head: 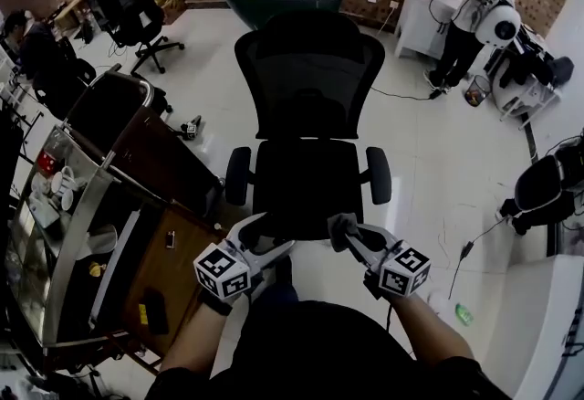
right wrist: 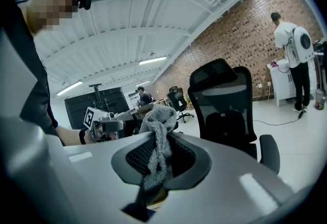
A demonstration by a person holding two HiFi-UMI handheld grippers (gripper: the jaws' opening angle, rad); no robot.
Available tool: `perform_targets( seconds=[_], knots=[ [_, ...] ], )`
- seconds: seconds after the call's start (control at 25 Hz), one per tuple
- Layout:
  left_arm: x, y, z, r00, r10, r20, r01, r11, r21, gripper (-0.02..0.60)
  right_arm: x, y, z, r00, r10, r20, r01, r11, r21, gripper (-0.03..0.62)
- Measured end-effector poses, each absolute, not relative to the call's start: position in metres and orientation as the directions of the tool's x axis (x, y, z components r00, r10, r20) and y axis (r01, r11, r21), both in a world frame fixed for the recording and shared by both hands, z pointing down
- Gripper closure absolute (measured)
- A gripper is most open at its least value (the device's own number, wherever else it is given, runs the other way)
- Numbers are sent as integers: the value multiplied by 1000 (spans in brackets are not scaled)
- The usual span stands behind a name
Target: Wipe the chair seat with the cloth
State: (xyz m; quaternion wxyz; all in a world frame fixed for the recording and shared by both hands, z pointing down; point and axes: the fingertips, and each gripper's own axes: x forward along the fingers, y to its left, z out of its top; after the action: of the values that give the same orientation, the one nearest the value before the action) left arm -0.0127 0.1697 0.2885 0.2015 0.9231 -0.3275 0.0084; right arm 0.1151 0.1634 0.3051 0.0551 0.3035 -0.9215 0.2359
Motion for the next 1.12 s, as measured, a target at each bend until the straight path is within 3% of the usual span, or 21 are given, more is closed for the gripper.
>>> perform_targets(
  seconds=[0.44,1.12],
  knots=[
    [-74,43,319,840,-504,202,-539,-734,413,210,41,23,353,-765,-539,353,-644,647,-409,545],
    [-116,-62,421,755,-565,333,-650,-578,493,210,-47,-118,504,-796,-321,513,-569,684,-455,545]
  ],
)
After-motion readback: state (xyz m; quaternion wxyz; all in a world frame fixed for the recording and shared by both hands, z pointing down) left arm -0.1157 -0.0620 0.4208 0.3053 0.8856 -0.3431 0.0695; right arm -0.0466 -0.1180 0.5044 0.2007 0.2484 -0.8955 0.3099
